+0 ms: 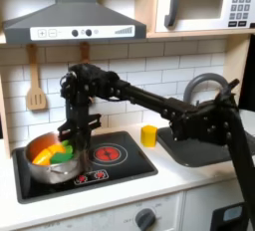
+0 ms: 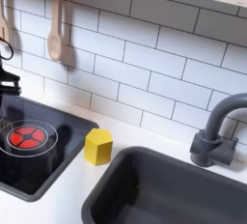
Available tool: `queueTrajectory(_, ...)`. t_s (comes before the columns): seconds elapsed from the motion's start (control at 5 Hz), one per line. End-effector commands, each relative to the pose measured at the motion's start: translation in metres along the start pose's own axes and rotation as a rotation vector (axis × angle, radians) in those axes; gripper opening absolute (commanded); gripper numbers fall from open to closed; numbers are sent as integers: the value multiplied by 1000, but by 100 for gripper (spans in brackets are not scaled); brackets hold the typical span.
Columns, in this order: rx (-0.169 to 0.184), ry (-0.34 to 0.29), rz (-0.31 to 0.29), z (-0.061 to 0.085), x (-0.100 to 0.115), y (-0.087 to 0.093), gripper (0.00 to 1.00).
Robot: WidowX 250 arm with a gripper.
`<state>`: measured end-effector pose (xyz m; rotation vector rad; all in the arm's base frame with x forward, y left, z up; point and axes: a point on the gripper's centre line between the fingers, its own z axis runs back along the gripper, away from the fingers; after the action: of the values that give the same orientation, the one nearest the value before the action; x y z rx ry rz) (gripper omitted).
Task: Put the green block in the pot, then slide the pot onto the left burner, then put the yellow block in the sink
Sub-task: 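Slide the pot onto the left burner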
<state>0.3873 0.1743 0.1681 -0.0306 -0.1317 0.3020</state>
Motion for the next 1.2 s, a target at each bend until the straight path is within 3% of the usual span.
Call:
queueTrajectory(0.0,9,7,-4,-2,7,4,0)
queueTrajectory(1.0,8,22,-19,-11,13,0,0)
